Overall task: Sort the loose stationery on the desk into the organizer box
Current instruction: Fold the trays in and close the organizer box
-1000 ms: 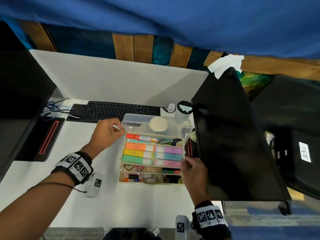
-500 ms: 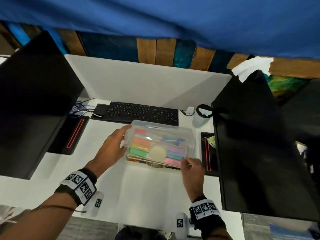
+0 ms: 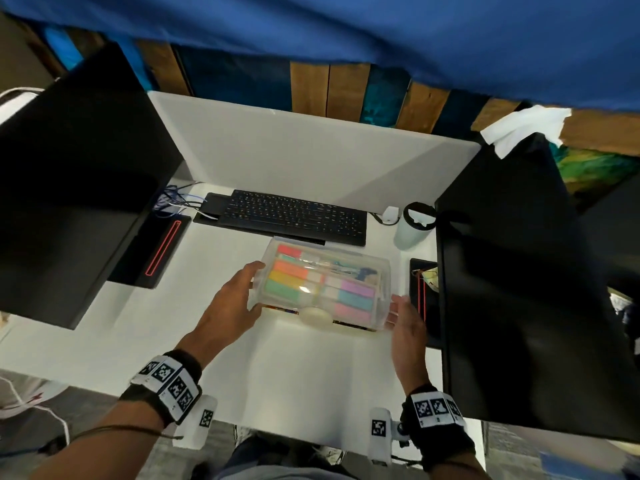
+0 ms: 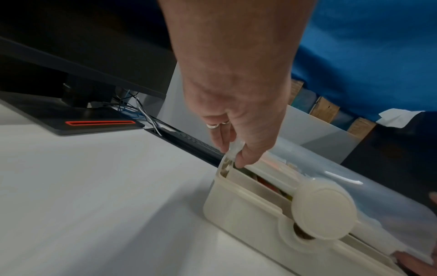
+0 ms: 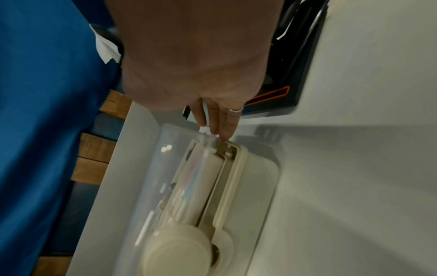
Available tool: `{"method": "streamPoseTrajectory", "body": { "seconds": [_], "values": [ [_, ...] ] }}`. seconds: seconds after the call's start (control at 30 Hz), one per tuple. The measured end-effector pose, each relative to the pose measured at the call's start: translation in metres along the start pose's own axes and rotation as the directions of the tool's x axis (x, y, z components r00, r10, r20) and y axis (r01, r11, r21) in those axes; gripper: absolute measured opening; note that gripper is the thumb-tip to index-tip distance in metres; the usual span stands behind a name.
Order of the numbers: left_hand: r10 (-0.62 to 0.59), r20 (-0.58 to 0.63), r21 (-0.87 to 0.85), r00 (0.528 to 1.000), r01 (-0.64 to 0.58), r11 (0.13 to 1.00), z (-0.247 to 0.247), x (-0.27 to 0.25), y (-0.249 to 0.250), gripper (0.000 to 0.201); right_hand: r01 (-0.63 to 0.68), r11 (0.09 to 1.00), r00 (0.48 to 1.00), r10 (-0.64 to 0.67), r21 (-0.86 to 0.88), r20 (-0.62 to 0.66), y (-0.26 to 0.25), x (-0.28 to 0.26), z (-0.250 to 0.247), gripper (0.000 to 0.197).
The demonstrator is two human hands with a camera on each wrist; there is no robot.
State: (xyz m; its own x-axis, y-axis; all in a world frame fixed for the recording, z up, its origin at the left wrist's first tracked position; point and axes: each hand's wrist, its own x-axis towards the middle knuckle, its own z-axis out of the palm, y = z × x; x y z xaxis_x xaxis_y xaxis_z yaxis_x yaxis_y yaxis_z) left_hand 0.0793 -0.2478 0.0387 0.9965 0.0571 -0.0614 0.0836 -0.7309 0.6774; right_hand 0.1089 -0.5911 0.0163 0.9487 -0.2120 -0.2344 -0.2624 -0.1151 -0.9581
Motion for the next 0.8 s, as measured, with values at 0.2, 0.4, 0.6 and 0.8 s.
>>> {"method": "streamPoseTrajectory", "body": {
  "seconds": [0.2, 0.4, 0.6, 0.8],
  "values": [
    [-0.023, -0.013, -0.004, 1.000, 0.023, 1.000, 0.015, -0.012, -0.005, 0.077, 0.037, 0.992, 0.998, -0.030, -0.122, 0.058, 0.014, 0.009, 0.008, 0.046],
    [-0.187, -0.115, -0.208, 0.976, 0.160, 0.965, 0.046, -0.025, 0.009, 0.103, 0.020, 0.996, 0.998, -0.016, -0.083, 0.055, 0.018, 0.001, 0.011, 0.042],
    [-0.652, 0.139, -0.541, 0.746, 0.608, 0.581, 0.096, -0.031, 0.039, 0.133, 0.034, 0.991, 0.997, -0.025, -0.129, 0.071, 0.026, 0.000, 0.012, 0.056],
    [-0.608, 0.218, -0.680, 0.764, 0.565, 0.467, 0.130, -0.030, 0.068, 0.084, 0.067, 0.987, 0.993, -0.052, -0.145, 0.102, 0.034, 0.004, 0.011, 0.051]
  ]
}}
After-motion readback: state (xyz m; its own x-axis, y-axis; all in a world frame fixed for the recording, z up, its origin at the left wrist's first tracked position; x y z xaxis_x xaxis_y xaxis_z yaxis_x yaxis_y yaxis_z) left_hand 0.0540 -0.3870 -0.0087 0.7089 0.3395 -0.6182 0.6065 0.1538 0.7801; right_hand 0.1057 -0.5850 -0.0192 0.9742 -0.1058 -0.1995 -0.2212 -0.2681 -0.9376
